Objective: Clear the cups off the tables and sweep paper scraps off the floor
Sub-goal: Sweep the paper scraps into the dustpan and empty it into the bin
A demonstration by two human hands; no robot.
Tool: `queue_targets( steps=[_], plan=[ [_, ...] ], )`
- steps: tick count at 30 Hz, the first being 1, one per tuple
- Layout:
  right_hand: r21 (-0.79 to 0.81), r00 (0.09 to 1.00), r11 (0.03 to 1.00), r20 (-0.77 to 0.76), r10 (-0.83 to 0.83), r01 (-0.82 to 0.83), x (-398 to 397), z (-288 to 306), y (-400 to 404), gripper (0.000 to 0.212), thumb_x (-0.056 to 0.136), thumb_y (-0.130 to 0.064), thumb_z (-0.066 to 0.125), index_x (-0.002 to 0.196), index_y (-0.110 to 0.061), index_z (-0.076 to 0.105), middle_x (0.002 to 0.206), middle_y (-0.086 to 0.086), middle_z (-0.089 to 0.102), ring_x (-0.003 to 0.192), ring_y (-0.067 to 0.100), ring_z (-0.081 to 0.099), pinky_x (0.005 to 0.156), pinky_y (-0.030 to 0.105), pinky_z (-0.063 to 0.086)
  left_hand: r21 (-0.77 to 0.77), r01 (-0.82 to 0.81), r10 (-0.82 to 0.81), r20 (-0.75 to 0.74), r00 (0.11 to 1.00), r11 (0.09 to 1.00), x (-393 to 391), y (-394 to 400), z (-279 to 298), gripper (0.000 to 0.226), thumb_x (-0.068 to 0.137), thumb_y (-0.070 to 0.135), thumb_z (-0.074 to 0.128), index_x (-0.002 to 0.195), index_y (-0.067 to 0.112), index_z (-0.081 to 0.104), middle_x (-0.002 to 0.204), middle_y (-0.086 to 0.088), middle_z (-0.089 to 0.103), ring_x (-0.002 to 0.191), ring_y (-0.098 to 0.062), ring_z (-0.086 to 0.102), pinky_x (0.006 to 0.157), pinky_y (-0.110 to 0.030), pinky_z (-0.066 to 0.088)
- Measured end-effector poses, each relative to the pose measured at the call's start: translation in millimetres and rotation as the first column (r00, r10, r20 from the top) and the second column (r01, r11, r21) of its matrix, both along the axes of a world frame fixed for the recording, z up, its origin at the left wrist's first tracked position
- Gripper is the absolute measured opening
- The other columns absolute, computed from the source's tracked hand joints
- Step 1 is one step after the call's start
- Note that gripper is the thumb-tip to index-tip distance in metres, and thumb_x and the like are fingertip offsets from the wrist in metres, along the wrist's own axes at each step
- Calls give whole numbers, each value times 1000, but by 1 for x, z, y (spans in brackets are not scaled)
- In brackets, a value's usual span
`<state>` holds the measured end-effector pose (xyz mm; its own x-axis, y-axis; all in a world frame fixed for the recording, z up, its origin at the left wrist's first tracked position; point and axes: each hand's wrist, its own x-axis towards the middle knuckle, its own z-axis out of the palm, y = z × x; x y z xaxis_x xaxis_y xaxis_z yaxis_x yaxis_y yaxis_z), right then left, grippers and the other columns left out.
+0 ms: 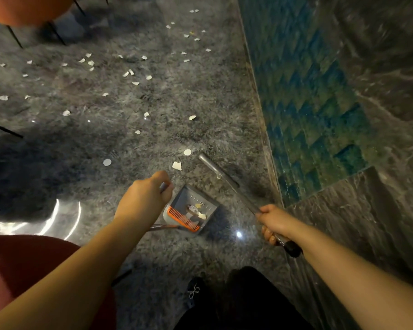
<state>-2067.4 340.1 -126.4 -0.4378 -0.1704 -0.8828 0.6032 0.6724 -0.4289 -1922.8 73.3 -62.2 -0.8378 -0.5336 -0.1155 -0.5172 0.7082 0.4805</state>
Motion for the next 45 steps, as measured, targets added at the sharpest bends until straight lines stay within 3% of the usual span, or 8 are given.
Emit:
queue_targets(
  steps=[8, 19, 23, 27, 31, 36, 40, 45],
  plan=[
    [11, 998, 999, -47, 40, -39, -73, -5, -23, 42, 101, -17, 44, 141, -17, 30, 64, 11, 45, 40, 12, 38, 36, 17, 32, -65, 74, -72, 29, 997, 995, -72, -30, -4, 12, 93, 32, 60, 90, 21, 54, 59, -1, 51, 58, -30, 55, 50, -36, 46],
    [94, 977, 975, -52, 208, -202, -200, -22, -54, 44, 101, -18, 44, 142, -12, 30, 60, 11, 48, 38, 14, 41, 35, 20, 35, -34, 104, -97, 166, 981, 994, -184, -70, -11, 16, 96, 36, 55, 86, 27, 46, 70, -4, 60, 64, -25, 58, 58, -43, 54],
    [148, 956, 949, -49, 289, -279, -224, -32, -69, 33, 101, -17, 43, 132, -6, 38, 64, 14, 50, 44, 18, 43, 42, 25, 36, -66, 107, -91, 211, 973, 992, -204, -77, -14, 19, 95, 38, 56, 83, 31, 42, 72, -4, 60, 67, -27, 59, 59, -40, 53],
    [198, 930, 912, -15, 369, -358, -233, -42, -81, 15, 103, -16, 40, 114, -6, 43, 64, 16, 51, 46, 20, 44, 43, 27, 37, -76, 79, -63, 201, 978, 994, -209, -81, -16, 20, 93, 36, 59, 81, 31, 44, 69, -3, 61, 65, -25, 60, 58, -39, 54],
    [197, 900, 879, 120, 419, -435, -225, -47, -87, 18, 102, -13, 40, 92, -1, 49, 57, 13, 47, 41, 17, 41, 38, 20, 35, -121, 83, -62, 172, 983, 989, -209, -82, -19, 20, 92, 34, 60, 81, 28, 46, 64, 0, 57, 58, -21, 56, 50, -31, 46],
    [89, 852, 855, 188, 489, -510, -199, -44, -88, 15, 101, -16, 42, 107, -6, 52, 63, 13, 53, 44, 18, 47, 41, 25, 40, -104, 84, -65, 168, 984, 991, -209, -79, -18, 15, 93, 33, 59, 86, 22, 53, 67, -6, 60, 62, -26, 59, 54, -38, 52],
    [22, 893, 932, 296, 338, -361, -190, -38, -87, 10, 102, -16, 40, 101, -17, 51, 53, 3, 43, 36, 9, 37, 36, 16, 32, -96, 80, -62, 175, 983, 992, -203, -82, -18, 14, 93, 34, 58, 88, 22, 54, 69, -7, 61, 64, -28, 59, 55, -38, 52],
    [30, 908, 928, 224, 355, -371, -174, -18, -94, 10, 101, -16, 42, 102, -18, 51, 54, 5, 46, 35, 10, 39, 34, 16, 33, -70, 46, -37, 120, 992, 997, -177, -95, -13, 15, 93, 31, 61, 86, 22, 52, 64, -5, 58, 59, -27, 56, 50, -33, 45]
  ],
)
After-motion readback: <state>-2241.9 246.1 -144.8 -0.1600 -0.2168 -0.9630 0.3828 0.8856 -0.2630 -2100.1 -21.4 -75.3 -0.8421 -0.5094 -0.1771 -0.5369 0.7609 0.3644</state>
